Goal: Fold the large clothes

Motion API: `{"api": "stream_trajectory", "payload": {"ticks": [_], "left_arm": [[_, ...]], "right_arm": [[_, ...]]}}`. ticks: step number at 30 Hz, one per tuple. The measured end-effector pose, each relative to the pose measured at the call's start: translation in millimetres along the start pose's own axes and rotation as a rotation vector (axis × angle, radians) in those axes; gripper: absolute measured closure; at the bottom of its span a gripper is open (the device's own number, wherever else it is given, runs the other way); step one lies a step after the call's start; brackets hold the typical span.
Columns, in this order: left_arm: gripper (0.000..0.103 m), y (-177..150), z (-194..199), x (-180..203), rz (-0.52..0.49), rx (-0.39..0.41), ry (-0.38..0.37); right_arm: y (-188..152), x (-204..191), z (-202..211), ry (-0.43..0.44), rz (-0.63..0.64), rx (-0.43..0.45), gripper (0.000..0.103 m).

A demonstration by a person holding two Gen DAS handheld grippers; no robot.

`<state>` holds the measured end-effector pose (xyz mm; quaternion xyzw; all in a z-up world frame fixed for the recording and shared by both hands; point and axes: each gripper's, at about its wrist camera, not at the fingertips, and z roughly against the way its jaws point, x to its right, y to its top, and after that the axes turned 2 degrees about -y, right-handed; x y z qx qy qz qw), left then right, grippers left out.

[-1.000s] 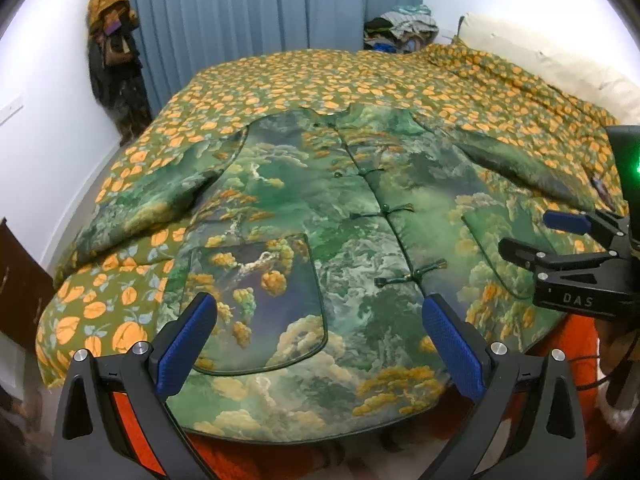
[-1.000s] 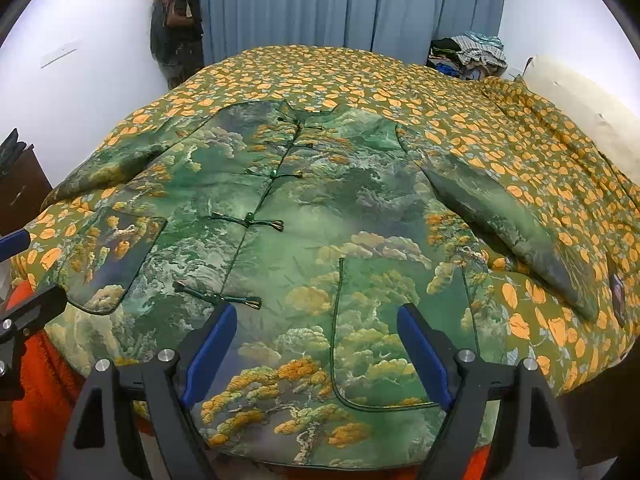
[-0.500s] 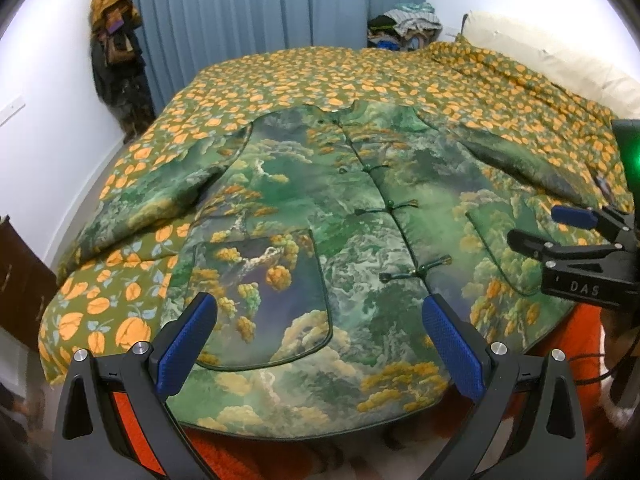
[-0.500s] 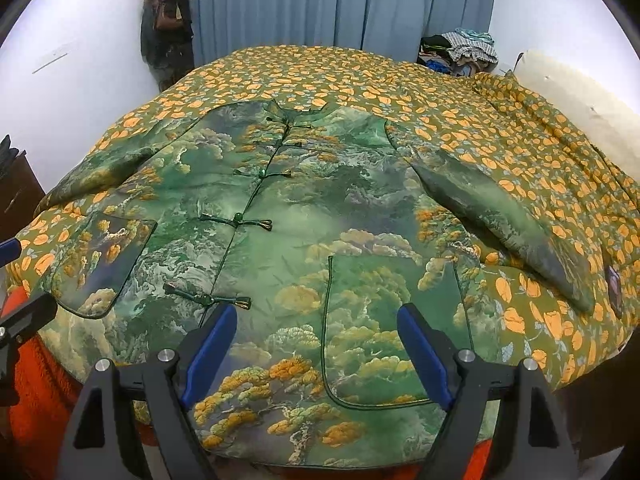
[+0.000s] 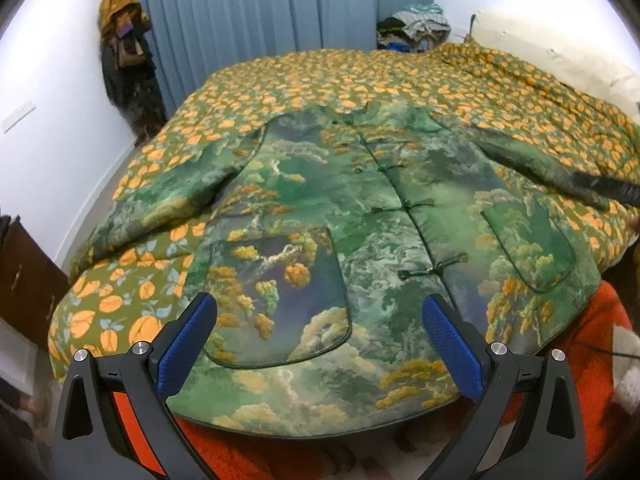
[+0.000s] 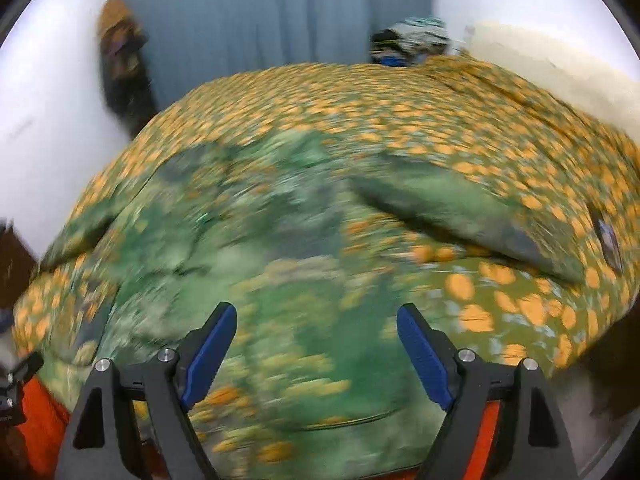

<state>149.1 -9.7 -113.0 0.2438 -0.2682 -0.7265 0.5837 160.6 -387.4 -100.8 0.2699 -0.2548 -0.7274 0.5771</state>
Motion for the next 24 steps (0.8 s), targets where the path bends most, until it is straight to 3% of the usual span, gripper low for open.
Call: {"api": "stream_trajectory", "payload": {"ticks": [5,11,17,19,21,24], "left_arm": [[0.001,1,-6,2,0.018,-0.033,-0.011],[0.001,1,-3,15,-0.025,-0.03,0.001],[0.001,-2,-4,18,-0.046,-0.052,0.018],[0.001,-2,-4,17,-0.041,-0.059,0.023],[0.001,-2,-4,16,-0.033,-0.061,0.023],[0.001,-4,-5,15,-0.027,-0.065,0.026]], "right_arm": [[10,136,-12,-0.04,-0.347,0.074,0.019],[-5,272,-75,-0.029,-0.773,0.018,0.019],[-17,333,-125,-0.051,-1.016,0.029,0.02],[-14,339,-135,-0.082,-1.043,0.036,0.033],[-2,337,-141,-0.125,-1.001,0.035,0.077],[28,311,-137,-0.238,-0.812,0.045,0.092]]}}
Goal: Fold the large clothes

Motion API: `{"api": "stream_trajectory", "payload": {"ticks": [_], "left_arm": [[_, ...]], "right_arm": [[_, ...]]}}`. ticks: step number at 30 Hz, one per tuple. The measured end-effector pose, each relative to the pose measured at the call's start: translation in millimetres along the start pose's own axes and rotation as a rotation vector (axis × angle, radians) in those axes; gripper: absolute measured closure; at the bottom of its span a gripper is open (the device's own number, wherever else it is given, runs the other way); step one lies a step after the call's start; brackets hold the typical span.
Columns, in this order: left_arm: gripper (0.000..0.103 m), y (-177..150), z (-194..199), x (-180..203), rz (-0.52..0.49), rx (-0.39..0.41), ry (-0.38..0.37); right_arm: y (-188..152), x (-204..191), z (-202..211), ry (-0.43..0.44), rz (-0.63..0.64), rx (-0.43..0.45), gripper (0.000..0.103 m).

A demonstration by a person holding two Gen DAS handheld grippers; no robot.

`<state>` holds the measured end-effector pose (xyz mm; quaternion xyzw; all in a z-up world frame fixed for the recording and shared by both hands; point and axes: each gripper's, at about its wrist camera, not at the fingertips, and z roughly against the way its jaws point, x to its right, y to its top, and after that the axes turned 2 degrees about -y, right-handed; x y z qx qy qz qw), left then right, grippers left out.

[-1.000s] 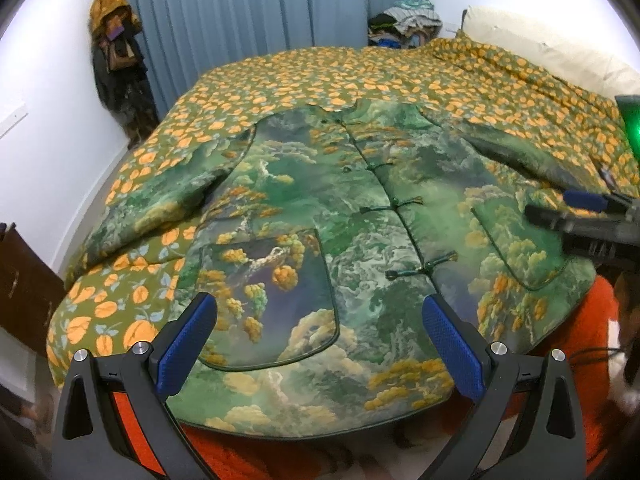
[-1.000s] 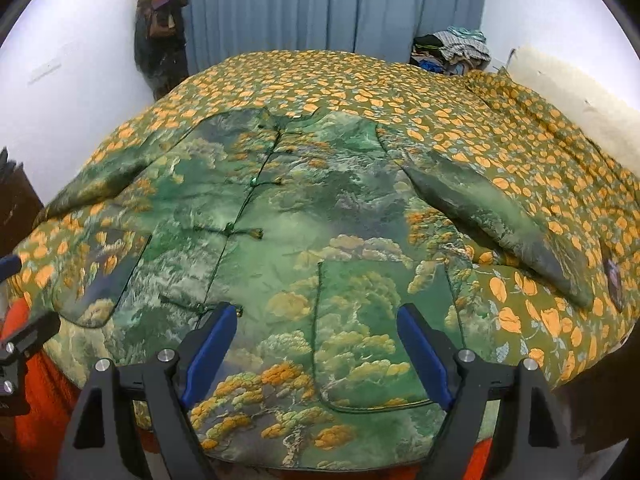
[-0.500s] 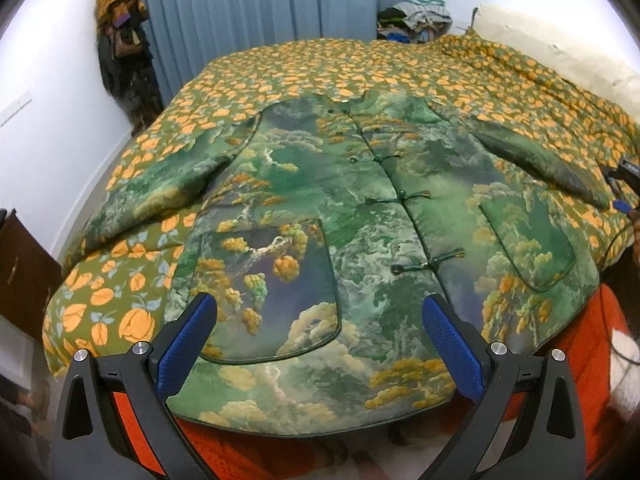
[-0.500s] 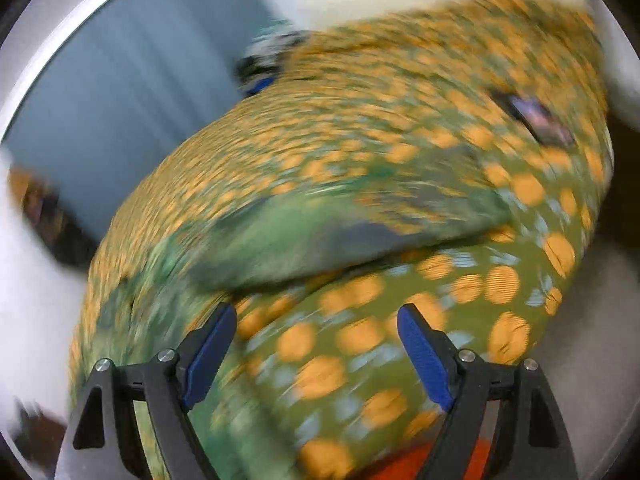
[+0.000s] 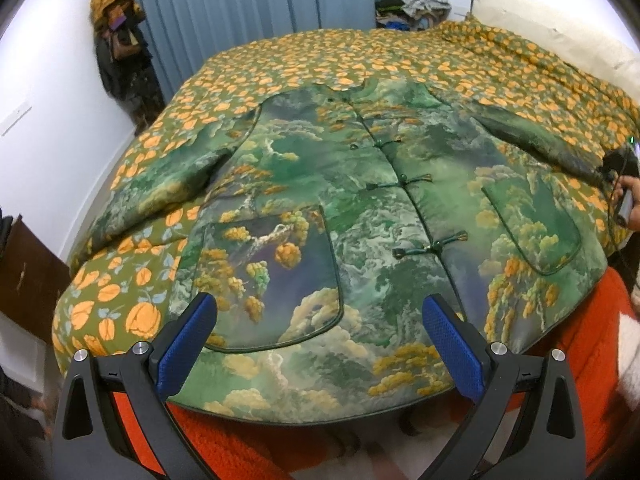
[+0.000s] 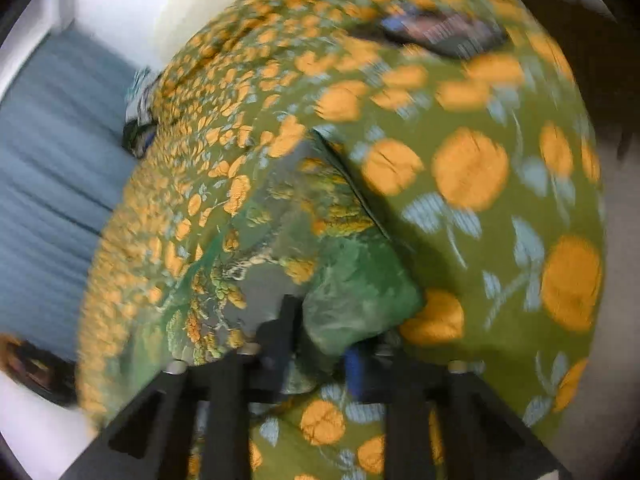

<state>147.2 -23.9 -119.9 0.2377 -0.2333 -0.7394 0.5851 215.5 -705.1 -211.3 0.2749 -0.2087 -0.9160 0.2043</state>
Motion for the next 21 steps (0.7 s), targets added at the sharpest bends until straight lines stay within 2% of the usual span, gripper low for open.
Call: {"api": "stream_trajectory", "payload": {"ticks": [1,4,7,10,15,21], "left_arm": [[0.001,-1,-1,0,0.002,-0.001,-0.001],[0.001,-1,-7,-1,0.003,-0.014,-0.005],[0.001,2,-14,-2,0.004,-0.023,-0.017],[0.001,8,-18,-8,0.035,-0.03,-0.035],[0.001,7,-19,-24,0.112,-0.027,-0.039],[0.001,2,-19,-36,0.134,-0.034,-0.017]], "right_arm": [[-1,-13,9,-0.007,0.064,0.027,0.092],[-20,-72,45,0.042,0.328,0.111,0.093],[-53,-128,89,0.134,0.571,0.182,0.093],[-100,-175,132,0.249,0.757,0.212,0.093],[-183,-231,161,0.392,0.983,0.167,0.094],[-273,-248,145,0.426,1.14,0.075,0.094]]}}
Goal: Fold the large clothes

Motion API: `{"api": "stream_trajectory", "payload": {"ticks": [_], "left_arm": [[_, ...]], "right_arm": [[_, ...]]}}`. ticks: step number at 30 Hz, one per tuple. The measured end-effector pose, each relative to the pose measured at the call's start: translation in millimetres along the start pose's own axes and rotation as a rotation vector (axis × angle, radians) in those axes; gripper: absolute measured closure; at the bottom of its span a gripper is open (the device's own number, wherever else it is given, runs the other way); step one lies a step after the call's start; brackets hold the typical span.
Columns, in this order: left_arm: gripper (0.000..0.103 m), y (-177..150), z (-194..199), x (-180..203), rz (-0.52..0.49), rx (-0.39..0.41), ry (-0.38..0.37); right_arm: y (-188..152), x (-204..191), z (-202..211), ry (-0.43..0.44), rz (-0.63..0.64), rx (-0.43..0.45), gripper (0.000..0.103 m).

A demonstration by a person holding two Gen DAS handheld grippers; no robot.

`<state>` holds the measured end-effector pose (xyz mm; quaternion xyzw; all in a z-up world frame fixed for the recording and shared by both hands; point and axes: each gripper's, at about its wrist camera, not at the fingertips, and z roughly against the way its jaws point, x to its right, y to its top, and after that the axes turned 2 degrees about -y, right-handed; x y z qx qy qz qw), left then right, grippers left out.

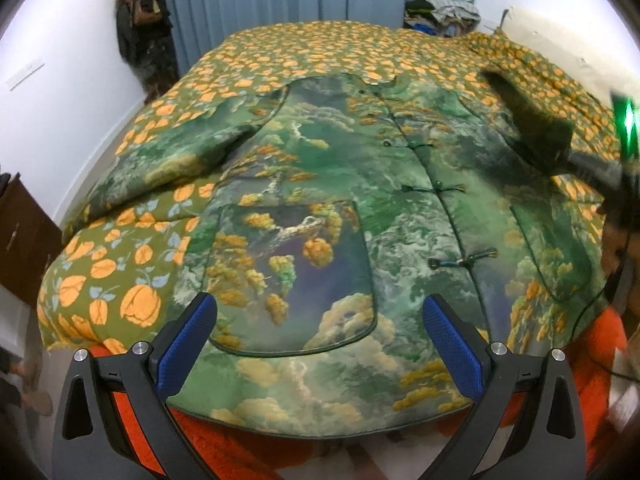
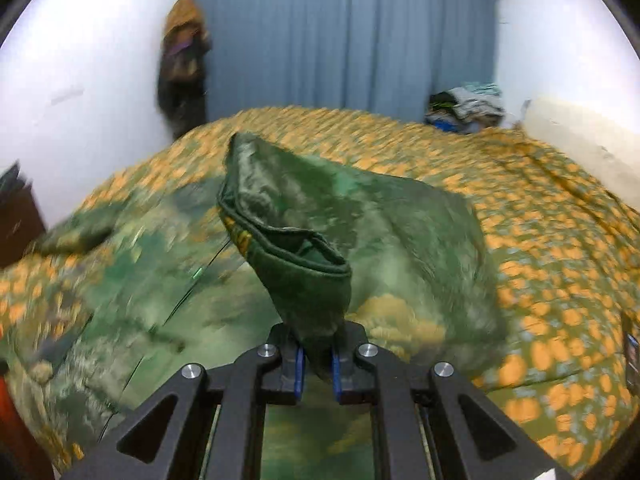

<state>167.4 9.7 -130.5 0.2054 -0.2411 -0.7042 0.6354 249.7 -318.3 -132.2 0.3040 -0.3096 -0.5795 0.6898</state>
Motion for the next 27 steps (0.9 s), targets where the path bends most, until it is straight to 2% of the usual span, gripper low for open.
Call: {"api": "stream_trajectory", "payload": {"ticks": [5,7,8,9,10,11,16,18,19,20,21,23,24,25,26,27], "left_arm": [[0.001,11,-10,-3,0.028,-0.019,-0.036],[0.001,20,-15,-1,0.033,-0.024,-0.069],[0.001,26,-18,0,0.04,-0.026,-0.094],[0.001,32,-20,2,0.048,-0.03,-0.126],[0.001,40,-24,4,0.059,-0.038,-0.173],[0.001,45,-28,6,0.069,-0.047,-0.217],[0.001,80,-69,47,0.095,-0.168,-0.519],[0.003,88,-91,71,0.092,-0.22,-0.601],[0.005,91,-104,83,0.094,-0.25,-0.616],[0.009,91,-115,94,0.094,-0.28,-0.622],[0.017,90,-132,107,0.094,-0.329,-0.616],[0.029,87,-157,118,0.119,-0.397,-0.566],[0.039,85,-165,120,0.144,-0.403,-0.532],[0.053,85,-165,120,0.16,-0.381,-0.51],[0.095,86,-163,121,0.157,-0.369,-0.496],[0.096,87,-161,122,0.155,-0.382,-0.495]], "right_arm": [[-34,-25,-16,0.04,0.024,-0.06,0.093],[-42,-31,-17,0.061,0.006,-0.082,0.088],[-47,-33,-19,0.081,-0.009,-0.104,0.081],[-51,-34,-18,0.117,-0.021,-0.122,0.064],[-52,-39,-14,0.152,-0.031,-0.128,0.054],[-54,-40,-8,0.178,-0.038,-0.12,0.04],[-67,-39,34,0.22,-0.06,-0.078,0.038],[-73,-35,48,0.217,-0.082,-0.072,0.038],[-77,-33,54,0.213,-0.092,-0.069,0.038],[-78,-33,59,0.21,-0.101,-0.067,0.038],[-81,-33,63,0.211,-0.108,-0.064,0.038],[-85,-32,71,0.209,-0.12,-0.053,0.038],[-86,-32,74,0.208,-0.125,-0.044,0.038],[-87,-31,75,0.207,-0.126,-0.039,0.038],[-88,-31,77,0.2,-0.122,-0.031,0.038],[-89,-29,78,0.188,-0.118,-0.024,0.038]]}}
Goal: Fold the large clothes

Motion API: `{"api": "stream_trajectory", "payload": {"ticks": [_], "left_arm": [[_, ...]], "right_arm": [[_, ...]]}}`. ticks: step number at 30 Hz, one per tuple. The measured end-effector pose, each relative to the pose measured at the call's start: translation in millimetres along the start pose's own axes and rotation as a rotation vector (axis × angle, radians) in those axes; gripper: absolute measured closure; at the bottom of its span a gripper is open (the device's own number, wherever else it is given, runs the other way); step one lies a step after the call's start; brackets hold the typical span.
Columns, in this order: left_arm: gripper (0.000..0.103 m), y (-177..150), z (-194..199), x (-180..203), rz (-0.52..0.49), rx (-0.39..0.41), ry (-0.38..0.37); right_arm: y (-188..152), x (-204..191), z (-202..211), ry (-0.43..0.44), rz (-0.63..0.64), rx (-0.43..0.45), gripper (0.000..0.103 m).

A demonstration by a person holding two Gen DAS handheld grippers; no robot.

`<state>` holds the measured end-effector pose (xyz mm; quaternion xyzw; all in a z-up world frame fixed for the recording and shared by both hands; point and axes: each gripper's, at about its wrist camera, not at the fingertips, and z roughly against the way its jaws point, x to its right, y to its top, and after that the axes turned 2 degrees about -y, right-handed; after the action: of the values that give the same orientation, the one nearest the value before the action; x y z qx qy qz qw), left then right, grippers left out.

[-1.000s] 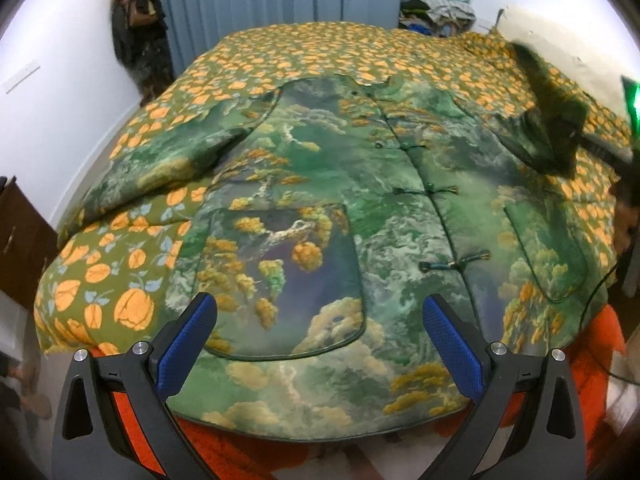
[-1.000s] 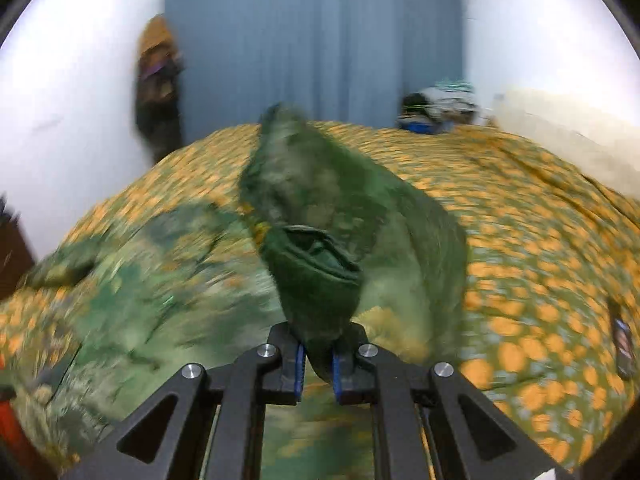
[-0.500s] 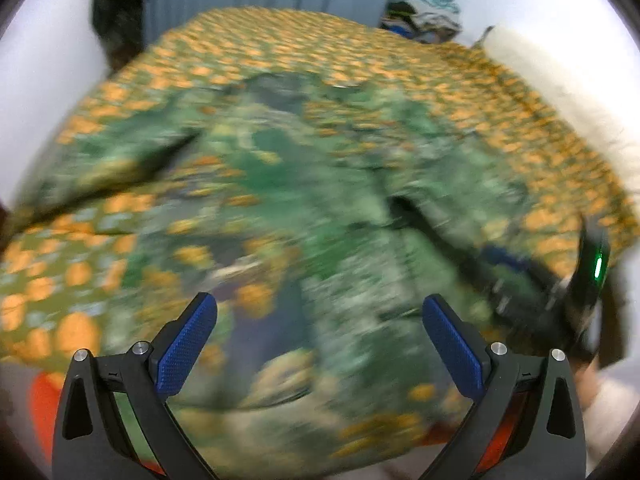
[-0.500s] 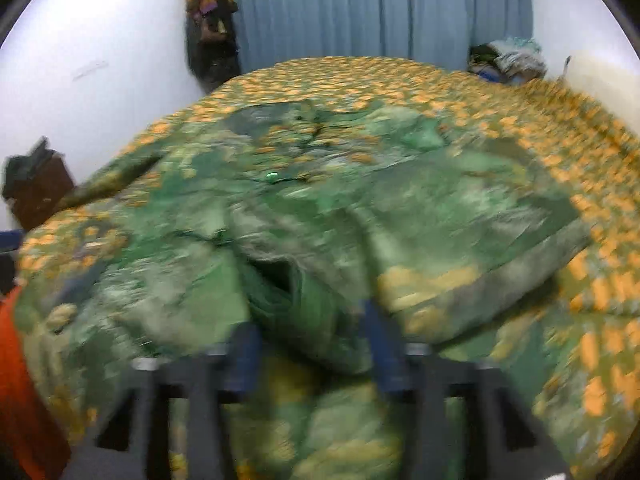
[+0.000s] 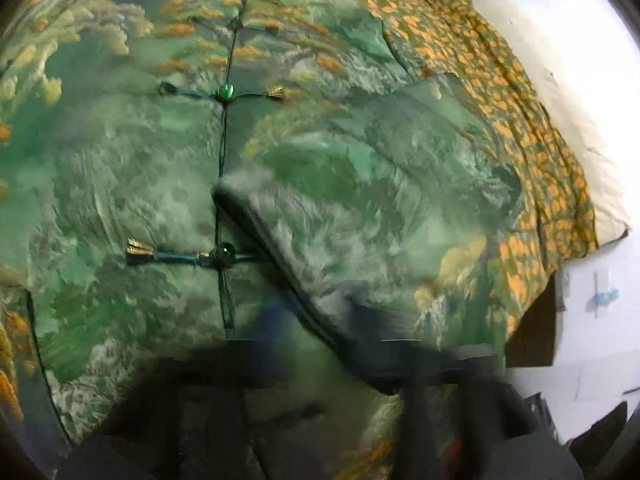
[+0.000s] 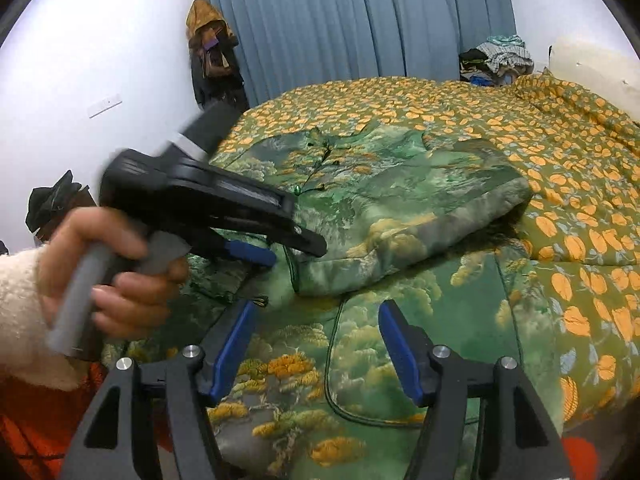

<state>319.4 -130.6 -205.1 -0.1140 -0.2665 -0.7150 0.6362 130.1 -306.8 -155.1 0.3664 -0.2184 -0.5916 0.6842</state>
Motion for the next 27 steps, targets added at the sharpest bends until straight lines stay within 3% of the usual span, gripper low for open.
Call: {"api": "stream_trajectory", "payload": {"ticks": [2,5,8,12,14,17,19,22,23,24,26,27], "left_arm": [[0.097,-1,12,6,0.002,0.015,0.008],[0.097,-3,43,26,-0.086,0.075,0.061],[0.097,19,74,35,-0.137,0.15,0.065],[0.097,73,101,13,-0.147,0.263,0.128],[0.097,97,107,-10,-0.123,0.301,0.199],[0.097,115,89,-44,-0.087,0.299,0.298],[0.094,121,66,-65,-0.054,0.25,0.315],[0.086,122,43,-88,0.009,0.164,0.341],[0.076,119,44,-90,0.022,0.163,0.343],[0.058,115,48,-93,0.038,0.177,0.33],[0.043,106,63,-90,0.052,0.242,0.317],[0.043,101,70,-86,0.044,0.292,0.317]], "right_arm": [[-1,4,0,-0.01,-0.001,0.002,0.038],[-2,10,0,-0.013,-0.019,0.007,0.038],[2,16,1,-0.014,-0.043,0.029,0.038],[5,20,2,-0.016,-0.057,0.051,0.038],[6,21,1,-0.022,-0.05,0.054,0.038],[5,23,-3,-0.028,-0.055,0.042,0.038],[6,25,-6,-0.031,-0.062,0.029,0.038],[16,30,-11,-0.024,-0.066,0.007,0.038],[23,37,-12,-0.025,-0.074,0.003,0.038],[31,44,-14,-0.03,-0.084,0.001,0.038],[56,66,-18,-0.056,-0.104,0.0,0.038],[68,77,-22,-0.076,-0.108,-0.005,0.038]]}}
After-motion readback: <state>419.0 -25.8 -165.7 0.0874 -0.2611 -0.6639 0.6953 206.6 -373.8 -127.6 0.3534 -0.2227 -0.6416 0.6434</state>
